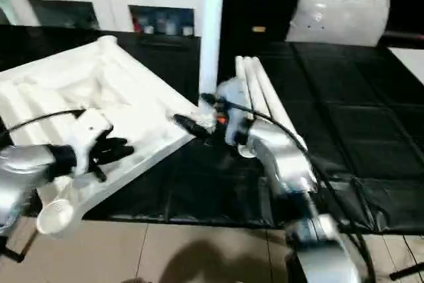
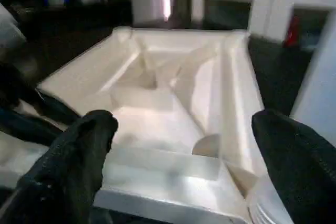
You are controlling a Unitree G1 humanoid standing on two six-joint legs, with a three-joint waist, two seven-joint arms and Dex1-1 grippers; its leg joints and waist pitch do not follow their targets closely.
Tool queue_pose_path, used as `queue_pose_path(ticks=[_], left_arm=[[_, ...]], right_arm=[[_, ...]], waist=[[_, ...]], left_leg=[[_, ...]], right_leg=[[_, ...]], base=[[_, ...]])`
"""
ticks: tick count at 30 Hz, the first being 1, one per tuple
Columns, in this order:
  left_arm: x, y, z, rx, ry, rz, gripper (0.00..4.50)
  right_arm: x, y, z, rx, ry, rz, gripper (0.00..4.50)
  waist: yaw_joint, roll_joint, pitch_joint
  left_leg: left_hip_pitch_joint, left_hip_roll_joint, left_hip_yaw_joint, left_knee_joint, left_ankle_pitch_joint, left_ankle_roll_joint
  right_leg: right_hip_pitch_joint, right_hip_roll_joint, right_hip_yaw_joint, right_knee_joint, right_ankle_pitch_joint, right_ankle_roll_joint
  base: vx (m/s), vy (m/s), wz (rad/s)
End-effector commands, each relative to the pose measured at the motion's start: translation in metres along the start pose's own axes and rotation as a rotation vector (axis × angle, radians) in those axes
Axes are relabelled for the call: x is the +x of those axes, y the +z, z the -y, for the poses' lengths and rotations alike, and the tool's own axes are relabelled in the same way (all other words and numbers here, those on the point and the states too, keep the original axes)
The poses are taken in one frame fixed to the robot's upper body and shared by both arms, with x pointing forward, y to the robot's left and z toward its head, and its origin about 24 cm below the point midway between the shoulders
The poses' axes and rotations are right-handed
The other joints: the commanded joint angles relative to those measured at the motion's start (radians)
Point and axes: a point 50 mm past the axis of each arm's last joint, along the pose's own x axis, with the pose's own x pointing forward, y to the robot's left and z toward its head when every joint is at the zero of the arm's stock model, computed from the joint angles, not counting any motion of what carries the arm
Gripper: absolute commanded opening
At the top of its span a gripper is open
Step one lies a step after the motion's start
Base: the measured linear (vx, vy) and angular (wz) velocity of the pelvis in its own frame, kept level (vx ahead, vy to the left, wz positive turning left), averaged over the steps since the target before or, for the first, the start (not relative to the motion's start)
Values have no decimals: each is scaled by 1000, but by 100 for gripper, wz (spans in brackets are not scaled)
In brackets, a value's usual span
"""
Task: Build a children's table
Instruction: Rotate table base
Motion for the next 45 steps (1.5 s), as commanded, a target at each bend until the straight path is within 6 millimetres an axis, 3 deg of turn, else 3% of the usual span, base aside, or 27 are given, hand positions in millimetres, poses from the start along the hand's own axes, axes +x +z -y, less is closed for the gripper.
queue_pose_path(ticks=[1, 3, 5, 6, 7, 8, 10, 14, 17, 22, 25, 27, 28, 33, 39, 42, 45], left_arm=[[-9, 1, 0, 16, -22, -20, 164], [-13, 0, 3, 23, -41, -34, 174], [-16, 0, 7, 24, -64, -44, 186], [-16, 1, 7, 23, -66, -45, 186], [-19, 1, 9, 23, -74, -51, 209], [-19, 1, 9, 23, -74, -51, 216], [-22, 2, 9, 32, -81, -60, 233], [-27, 4, 7, 70, -97, -68, 258], [-36, 6, 3, 197, -142, -78, 285], [-46, 5, -12, 274, -140, -163, 315], [-54, 3, -22, 305, -157, -224, 329], [-57, 3, -26, 306, -149, -241, 329], [-60, 0, -32, 315, -128, -271, 329], [-69, -11, -40, 311, -87, -371, 329], [-81, -32, -52, 298, -13, -531, 329], [-84, -43, -52, 254, -1, -604, 329], [-75, -51, -35, 150, -66, -605, 329]], right_arm=[[-2, 12, 25, -29, -51, -3, 450], [-1, 17, 34, -38, -63, -16, 450], [-1, 23, 41, -49, -95, -8, 450], [-1, 24, 43, -50, -106, -7, 450], [-3, 29, 53, -74, -196, -5, 450], [-3, 29, 53, -74, -196, -5, 450], [-9, 33, 68, -122, -357, -29, 450], [-11, 36, 71, -114, -377, 9, 450], [-4, 28, 55, -102, -231, 46, 450], [0, 6, 31, -99, -84, 60, 450], [-4, -10, 16, -85, -32, 42, 450], [-6, -16, 11, -77, -38, 25, 450], [-9, -25, 7, -67, -75, -4, 450], [-17, -39, 2, -25, -167, -33, 450], [-25, -48, -14, 2, -221, -52, 450], [-25, -52, -20, -2, -228, -72, 450], [-25, -56, -27, -9, -227, -103, 450]], waist=[[-7, 6, -60], [-5, 10, -58], [-4, 8, -59], [-6, 6, -58], [-5, 8, -58], [-5, 8, -60], [-3, 6, -60], [-4, 4, -57], [-11, 0, -56], [-16, 2, -57], [-13, 5, -57], [-12, 3, -54], [-11, 11, -54], [-9, 7, -51], [-10, 8, -51], [-13, 9, -49], [-13, 11, -49]], left_leg=[[15, 36, -13, -73, -237, 4], [18, 37, -12, -70, -246, 2], [17, 37, -10, -68, -235, 2], [11, 35, -11, -70, -222, 7], [14, 36, -10, -68, -217, 3], [12, 34, -10, -68, -209, 4], [12, 33, -8, -67, -197, 4], [11, 30, -7, -66, -227, -2], [3, 32, -12, -69, -232, 15], [8, 34, -8, -66, -193, 30], [10, 35, -8, -67, -197, 21], [13, 34, -7, -70, -210, 13], [15, 34, -9, -72, -227, 1], [21, 35, -13, -79, -288, -33], [20, 35, -14, -80, -288, -30], [20, 35, -14, -82, -298, -32], [24, 36, -15, -83, -317, -40]], right_leg=[[44, -76, 50, -64, -283, -199], [41, -79, 50, -65, -290, -202], [42, -79, 51, -64, -276, -202], [47, -76, 50, -61, -259, -207], [42, -77, 50, -59, -248, -216], [45, -75, 49, -59, -242, -218], [46, -72, 49, -57, -232, -215], [46, -71, 50, -60, -264, -199], [50, -73, 49, -60, -277, -188], [46, -69, 51, -54, -223, -196], [44, -70, 53, -53, -229, -197], [41, -67, 54, -57, -246, -186], [40, -67, 54, -59, -264, -179], [36, -70, 58, -67, -349, -156], [34, -69, 60, -66, -339, -144], [32, -68, 60, -66, -336, -147], [31, -71, 61, -66, -342, -158]], base=[[0, 0, 0], [0, 0, 0], [0, 0, 0], [0, 0, 0], [0, 0, 0], [0, 0, 0], [0, 0, 0], [0, 0, 0], [0, 0, 0], [0, 0, 0], [0, 0, 0], [0, 0, 0], [0, 0, 0], [0, 0, 0], [0, 0, 0], [0, 0, 0], [0, 0, 0]])
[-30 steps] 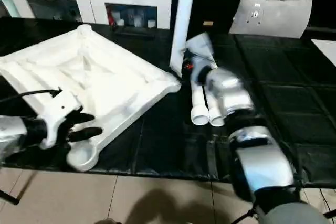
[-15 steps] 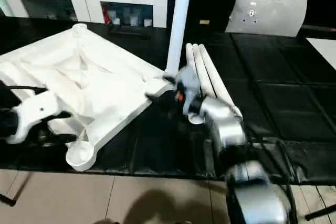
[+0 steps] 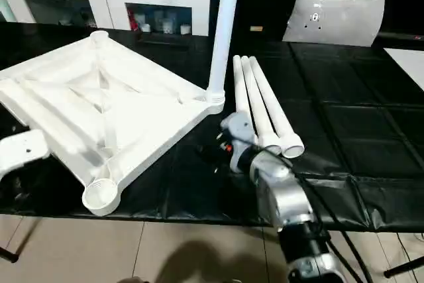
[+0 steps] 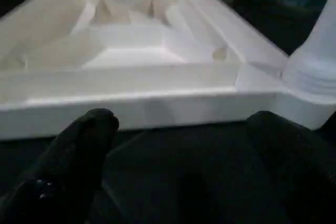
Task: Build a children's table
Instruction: Rotate table base
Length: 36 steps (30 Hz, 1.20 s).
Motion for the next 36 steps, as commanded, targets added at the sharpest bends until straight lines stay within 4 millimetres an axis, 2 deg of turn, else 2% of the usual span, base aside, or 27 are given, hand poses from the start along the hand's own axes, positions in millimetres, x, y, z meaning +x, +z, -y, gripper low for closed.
queue_pose_path(ticks=[1, 5, 6, 7, 8, 9, 12, 13, 15, 16, 18, 20, 21, 22, 26, 29, 33, 34, 36], left_arm=[[8, 5, 12, -24, -60, 21, 329], [23, 20, 29, -46, -140, 119, 329], [30, 29, 36, -60, -173, 173, 329], [30, 30, 37, -61, -175, 177, 329], [36, 38, 44, -71, -214, 225, 329], [38, 42, 48, -75, -230, 245, 329], [45, 51, 54, -79, -245, 280, 329], [47, 53, 55, -80, -243, 292, 329], [51, 61, 56, -81, -235, 326, 329], [55, 67, 57, -89, -225, 358, 329], [59, 73, 56, -100, -206, 385, 329], [66, 88, 55, -120, -163, 451, 329], [66, 88, 55, -120, -163, 451, 329], [73, 99, 56, -136, -143, 495, 329], [77, 107, 56, -141, -125, 539, 329], [82, 116, 57, -147, -112, 591, 329], [87, 129, 63, -177, -118, 728, 329], [88, 131, 65, -197, -125, 754, 329], [89, 129, 69, -186, -112, 754, 329]], right_arm=[[-1, 3, -3, -15, -4, -11, 450], [-2, 1, -7, -27, 1, -36, 450], [-4, 0, -8, -30, -7, -50, 450], [-4, 0, -8, -30, -8, -51, 450], [-4, -2, -9, -43, -11, -64, 450], [-5, -3, -9, -46, -10, -69, 450], [-6, -3, -10, -50, -13, -77, 450], [-6, -4, -10, -49, -14, -79, 450], [-7, -4, -10, -49, -20, -83, 450], [-8, -4, -9, -49, -26, -88, 450], [-9, -5, -9, -53, -34, -93, 450], [-10, -5, -8, -60, -42, -97, 450], [-10, -5, -8, -60, -42, -97, 450], [-11, -4, -9, -65, -45, -94, 450], [-12, -2, -9, -66, -49, -90, 450], [-14, 0, -9, -65, -59, -84, 450], [-16, 3, -8, -54, -85, -69, 450], [-17, 3, -8, -49, -93, -64, 450], [-17, 5, -6, -47, -115, -56, 450]], waist=[[-3, 26, -57], [0, 24, -58], [-1, 23, -58], [-1, 22, -56], [-2, 20, -56], [0, 21, -56], [-3, 20, -54], [-4, 16, -53], [-3, 17, -55], [-3, 20, -57], [-3, 19, -57], [-2, 21, -58], [-1, 18, -61], [-1, 19, -62], [-3, 13, -64], [-2, 14, -68], [1, -1, -67], [3, 4, -67], [1, 2, -64]], left_leg=[[25, 36, -15, -84, -315, -38], [24, 34, -15, -83, -310, -37], [19, 33, -16, -83, -307, -36], [22, 34, -15, -83, -309, -37], [20, 32, -15, -82, -308, -36], [24, 32, -15, -82, -316, -35], [24, 31, -17, -82, -337, -34], [25, 30, -18, -82, -347, -31], [28, 30, -17, -80, -339, -29], [25, 31, -19, -81, -331, -28], [30, 30, -17, -80, -340, -27], [29, 29, -16, -78, -338, -28], [26, 29, -18, -77, -330, -28], [23, 29, -19, -79, -318, -28], [16, 27, -17, -76, -288, -16], [15, 30, -17, -74, -263, -13], [14, 30, -14, -73, -252, -3], [16, 32, -14, -74, -255, -5], [14, 33, -15, -76, -267, -7]], right_leg=[[36, -73, 57, -76, -333, -165], [38, -73, 57, -79, -328, -165], [43, -73, 57, -78, -328, -162], [41, -73, 57, -79, -331, -160], [44, -72, 56, -79, -345, -154], [40, -73, 56, -83, -360, -151], [42, -74, 55, -89, -408, -136], [42, -74, 54, -93, -436, -123], [41, -73, 54, -95, -442, -116], [44, -74, 54, -93, -435, -117], [39, -71, 53, -96, -436, -113], [40, -71, 53, -98, -433, -113], [44, -72, 52, -97, -424, -113], [47, -71, 51, -95, -410, -112], [53, -70, 51, -94, -379, -109], [54, -72, 52, -87, -334, -122], [54, -74, 52, -91, -346, -116], [53, -76, 53, -91, -358, -116], [52, -75, 52, -93, -372, -109]], base=[[0, 0, 0], [0, 0, 0], [0, 0, 0], [0, 0, 0], [0, 0, 0], [0, 0, 0], [0, 0, 0], [0, 0, 0], [0, 0, 0], [0, 0, 0], [0, 0, 0], [0, 0, 0], [0, 0, 0], [0, 0, 0], [0, 0, 0], [0, 0, 0], [0, 0, 0], [0, 0, 0], [0, 0, 0]])
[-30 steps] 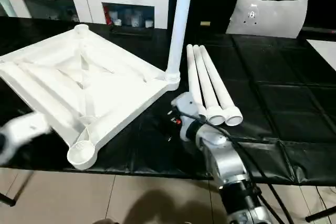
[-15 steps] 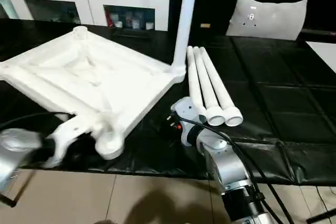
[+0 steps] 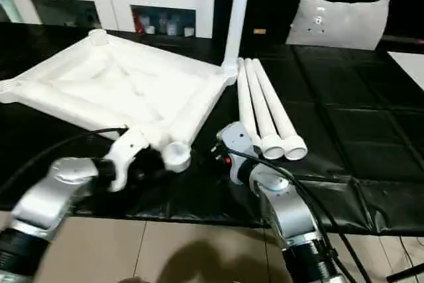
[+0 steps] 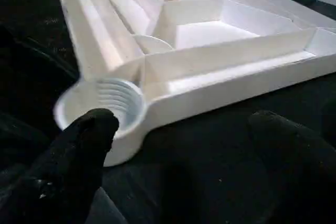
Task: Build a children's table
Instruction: Rotate table base, then pick table leg
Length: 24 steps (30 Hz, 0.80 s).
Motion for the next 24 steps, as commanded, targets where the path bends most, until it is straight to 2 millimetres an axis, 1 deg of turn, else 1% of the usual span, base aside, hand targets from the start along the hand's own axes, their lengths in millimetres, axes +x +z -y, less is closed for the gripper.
queue_pose_path(ticks=[1, 2, 4, 5, 6, 7, 8, 9, 10, 11, 12, 13, 14, 15, 16, 18, 19, 20, 21, 22, 23, 24], left_arm=[[-4, -2, 0, 34, 26, 11, 329], [-7, -3, 1, 34, 33, 14, 329], [-10, -3, 2, 32, 39, 22, 329], [-13, -2, 3, 29, 40, 32, 329], [-19, 0, 5, 24, 38, 54, 329], [-22, 1, 7, 20, 37, 65, 329], [-28, 5, 10, 4, 10, 87, 350], [-30, 7, 11, -1, 2, 95, 360], [-33, 9, 13, -6, -8, 105, 365], [-35, 12, 15, 1, -13, 119, 365], [-36, 16, 16, 12, -1, 138, 380], [-36, 19, 16, 15, 16, 156, 380], [-35, 23, 17, 13, 35, 178, 394], [-35, 25, 17, 5, 45, 194, 404], [-34, 27, 19, -14, 42, 205, 409], [-32, 29, 24, -7, 14, 196, 424], [-31, 30, 26, 12, -2, 184, 437], [-31, 30, 26, 15, -5, 182, 445], [-31, 31, 26, 30, -11, 175, 448], [-31, 32, 27, 40, -17, 168, 449], [-32, 34, 27, 61, -30, 155, 449], [-33, 35, 27, 76, -33, 148, 449]], right_arm=[[-4, 6, 8, 8, -59, 19, 450], [-4, 8, 10, 19, -81, 23, 450], [-4, 11, 12, 30, -109, 27, 450], [-3, 13, 15, 33, -137, 29, 450], [-2, 19, 21, 31, -199, 30, 450], [-2, 21, 24, 30, -231, 30, 450], [1, 27, 32, 37, -299, 17, 450], [1, 29, 36, 39, -327, 9, 450], [2, 32, 41, 40, -365, -2, 450], [3, 35, 45, 47, -393, -8, 450], [4, 37, 49, 56, -415, -12, 450], [4, 39, 52, 63, -428, -13, 450], [5, 40, 54, 81, -424, -19, 450], [6, 41, 55, 96, -418, -23, 450], [8, 42, 57, 102, -409, -32, 450], [12, 44, 63, 150, -423, -62, 450], [16, 47, 67, 188, -429, -75, 450], [17, 48, 68, 194, -429, -76, 450], [21, 50, 70, 221, -422, -95, 450], [25, 50, 72, 236, -416, -121, 450], [31, 49, 75, 223, -418, -192, 450], [36, 50, 76, 214, -413, -215, 450]], waist=[[-5, 8, -64], [-6, 7, -63], [-7, 21, -63], [-10, 17, -64], [-11, 18, -64], [-17, 17, -64], [-20, 17, -61], [-20, 17, -61], [-24, 18, -59], [-25, 19, -59], [-28, 19, -58], [-27, 22, -59], [-29, 20, -60], [-29, 28, -61], [-29, 27, -64], [-35, 24, -66], [-37, 21, -66], [-37, 21, -66], [-37, 25, -65], [-41, 24, -66], [-44, 32, -66], [-46, 32, -66]], left_leg=[[7, 33, -14, -77, -276, -9], [7, 32, -14, -77, -280, -9], [11, 33, -17, -78, -292, -17], [9, 34, -16, -78, -292, -18], [8, 36, -18, -80, -289, -24], [8, 35, -17, -80, -287, -28], [11, 33, -15, -78, -296, -31], [11, 33, -15, -78, -296, -31], [16, 32, -16, -78, -316, -38], [15, 31, -15, -78, -319, -37], [15, 29, -15, -78, -322, -40], [16, 29, -14, -76, -320, -42], [14, 28, -14, -77, -316, -42], [16, 28, -14, -76, -318, -45], [14, 28, -14, -74, -298, -45], [11, 26, -13, -72, -284, -42], [6, 24, -13, -71, -270, -38], [7, 23, -12, -70, -267, -38], [8, 23, -12, -69, -264, -37], [8, 22, -12, -68, -261, -38], [9, 22, -13, -67, -264, -43], [11, 22, -13, -66, -270, -46]], right_leg=[[40, -74, 52, -92, -381, -104], [40, -74, 51, -93, -390, -100], [38, -73, 51, -92, -398, -95], [39, -73, 52, -92, -389, -98], [40, -74, 52, -88, -373, -111], [40, -72, 51, -86, -359, -120], [36, -69, 52, -84, -364, -124], [36, -69, 52, -84, -364, -124], [33, -67, 51, -84, -384, -122], [34, -67, 51, -86, -388, -118], [34, -66, 51, -86, -393, -111], [33, -65, 51, -86, -386, -105], [34, -64, 51, -86, -381, -103], [34, -64, 51, -84, -371, -105], [39, -63, 52, -80, -325, -113], [42, -60, 51, -77, -292, -128], [46, -62, 51, -75, -281, -132], [45, -62, 51, -75, -283, -133], [44, -62, 51, -75, -286, -133], [45, -61, 50, -73, -289, -136], [43, -60, 48, -72, -285, -146], [42, -60, 48, -72, -285, -152]], base=[[0, 0, 0], [0, 0, 0], [0, 0, 0], [0, 0, 0], [0, 0, 0], [0, 0, 0], [0, 0, 0], [0, 0, 0], [0, 0, 0], [0, 0, 0], [0, 0, 0], [0, 0, 0], [0, 0, 0], [0, 0, 0], [0, 0, 0], [0, 0, 0], [0, 0, 0], [0, 0, 0], [0, 0, 0], [0, 0, 0], [0, 0, 0], [0, 0, 0]])
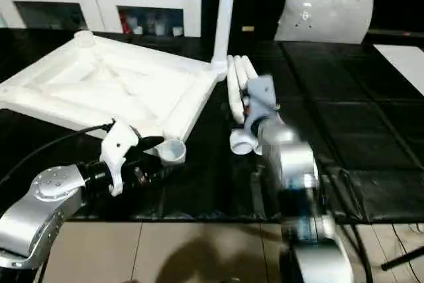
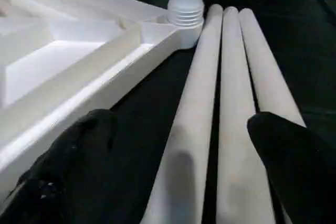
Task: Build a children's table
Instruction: Pick table leg
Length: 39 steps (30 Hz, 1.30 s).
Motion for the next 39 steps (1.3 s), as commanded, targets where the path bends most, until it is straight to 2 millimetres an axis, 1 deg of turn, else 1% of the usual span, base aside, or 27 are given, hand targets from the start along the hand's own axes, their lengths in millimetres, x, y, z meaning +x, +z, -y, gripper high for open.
queue_pose_path(ticks=[1, 2, 3, 4, 5, 6, 7, 8, 9, 10, 11, 14, 15, 16, 17, 18, 20, 22, 26, 27, 31, 32, 33, 34, 35, 38, 39], left_arm=[[-1, 10, 1, 64, -19, -5, 449], [-1, 11, 1, 69, -23, -9, 449], [-1, 12, 1, 71, -26, -12, 449], [-1, 13, 1, 72, -27, -14, 449], [-2, 13, 1, 72, -27, -17, 449], [-3, 14, 1, 76, -31, -23, 449], [-4, 15, 1, 78, -32, -27, 449], [-5, 15, 1, 80, -33, -30, 449], [-5, 15, 1, 79, -33, -31, 449], [-7, 16, 1, 79, -39, -39, 449], [-7, 16, 1, 79, -39, -39, 449], [-10, 15, 2, 77, -41, -50, 449], [-11, 15, 2, 75, -40, -52, 449], [-12, 15, 2, 70, -39, -55, 449], [-12, 15, 2, 69, -38, -56, 449], [-13, 15, 2, 65, -37, -60, 449], [-13, 15, 1, 60, -35, -65, 449], [-14, 14, 2, 57, -35, -70, 449], [-15, 14, 2, 53, -35, -71, 449], [-15, 14, 2, 52, -35, -72, 449], [-15, 14, 3, 48, -38, -76, 449], [-15, 14, 3, 46, -39, -77, 449], [-15, 14, 3, 45, -39, -77, 449], [-15, 14, 3, 45, -39, -77, 450], [-15, 14, 3, 44, -40, -77, 450], [-15, 14, 4, 43, -41, -77, 450], [-15, 14, 4, 43, -41, -77, 450]], right_arm=[[9, -4, 0, -13, -5, -80, 450], [13, -2, -3, 11, 23, -85, 450], [16, -1, -6, 28, 43, -88, 450], [18, -1, -7, 36, 52, -101, 450], [20, 0, -8, 22, 49, -117, 450], [23, 0, -11, 12, 51, -150, 450], [25, 2, -11, 6, 35, -162, 450], [26, 2, -10, 5, 24, -167, 450], [27, 3, -11, 6, 20, -170, 450], [29, 6, -10, 5, -10, -185, 450], [29, 6, -10, 5, -10, -185, 450], [32, 9, -10, 15, -46, -186, 450], [33, 10, -10, 15, -51, -185, 450], [34, 10, -10, 17, -55, -191, 450], [34, 10, -10, 17, -54, -193, 450], [35, 8, -12, 20, -51, -208, 450], [36, 4, -14, 25, -42, -239, 450], [36, -3, -16, 3, -52, -281, 450], [37, -8, -16, 10, -58, -295, 450], [37, -10, -17, 20, -48, -303, 450], [36, -18, -20, 24, -12, -345, 450], [36, -21, -20, 22, -4, -363, 450], [36, -23, -20, 21, 0, -373, 450], [36, -24, -21, 21, 3, -379, 433], [35, -27, -20, 20, 7, -390, 433], [35, -30, -20, 29, 9, -403, 420], [35, -31, -20, 36, 9, -407, 404]], waist=[[-1, 23, -67], [0, 24, -66], [-2, 23, -67], [-1, 24, -69], [-3, 18, -66], [-1, 22, -68], [-2, 18, -66], [-1, 21, -67], [-1, 22, -66], [-1, 19, -63], [-2, 20, -63], [-2, 22, -62], [-2, 19, -56], [-2, 21, -60], [-3, 20, -60], [-2, 20, -58], [-3, 20, -60], [-4, 20, -59], [-4, 21, -59], [-4, 21, -54], [-4, 21, -53], [-5, 18, -53], [-4, 19, -52], [-5, 19, -52], [-5, 16, -52], [-5, 19, -51], [-5, 18, -51]], left_leg=[[10, 22, -12, -66, -289, -45], [11, 22, -12, -65, -292, -46], [10, 23, -12, -64, -291, -44], [8, 24, -11, -64, -274, -41], [6, 24, -10, -64, -266, -40], [6, 24, -11, -63, -258, -37], [5, 24, -10, -63, -251, -35], [5, 24, -10, -62, -246, -35], [5, 25, -10, -63, -247, -35], [6, 25, -10, -63, -248, -37], [6, 25, -10, -63, -252, -38], [6, 25, -9, -63, -262, -41], [4, 25, -8, -65, -264, -39], [4, 25, -9, -63, -261, -40], [3, 24, -9, -63, -258, -39], [1, 24, -8, -63, -247, -37], [-2, 23, -8, -62, -233, -30], [-3, 23, -7, -61, -232, -27], [-2, 25, -7, -62, -232, -28], [-4, 25, -7, -64, -238, -28], [-2, 26, -8, -65, -260, -29], [-2, 25, -7, -64, -262, -28], [-2, 26, -7, -65, -267, -27], [-2, 25, -8, -65, -269, -28], [-2, 26, -7, -65, -268, -28], [-1, 26, -8, -66, -271, -30], [-2, 26, -8, -66, -273, -30]], right_leg=[[43, -63, 47, -77, -295, -159], [43, -64, 47, -78, -295, -161], [45, -66, 47, -77, -288, -168], [48, -65, 48, -74, -263, -174], [46, -66, 48, -73, -252, -179], [47, -66, 48, -69, -242, -190], [47, -66, 47, -69, -241, -192], [48, -67, 47, -68, -236, -194], [47, -66, 47, -68, -237, -193], [44, -67, 47, -66, -240, -193], [44, -66, 47, -66, -244, -195], [42, -65, 46, -67, -251, -186], [40, -65, 47, -69, -254, -182], [40, -66, 47, -66, -248, -184], [42, -66, 47, -65, -243, -186], [40, -65, 47, -64, -227, -187], [42, -64, 47, -60, -197, -197], [42, -65, 47, -61, -198, -200], [41, -64, 46, -60, -196, -199], [39, -64, 46, -62, -202, -198], [39, -66, 47, -64, -233, -194], [39, -65, 47, -65, -236, -194], [38, -66, 47, -66, -246, -193], [38, -66, 46, -66, -255, -190], [38, -66, 47, -67, -258, -190], [37, -66, 46, -67, -267, -184], [37, -66, 46, -68, -270, -184]], base=[[0, 0, 0], [0, 0, 0], [0, 0, 0], [0, 0, 0], [0, 0, 0], [0, 0, 0], [0, 0, 0], [0, 0, 0], [0, 0, 0], [0, 0, 0], [0, 0, 0], [0, 0, 0], [0, 0, 0], [0, 0, 0], [0, 0, 0], [0, 0, 0], [0, 0, 0], [0, 0, 0], [0, 0, 0], [0, 0, 0], [0, 0, 0], [0, 0, 0], [0, 0, 0], [0, 0, 0], [0, 0, 0], [0, 0, 0], [0, 0, 0]])
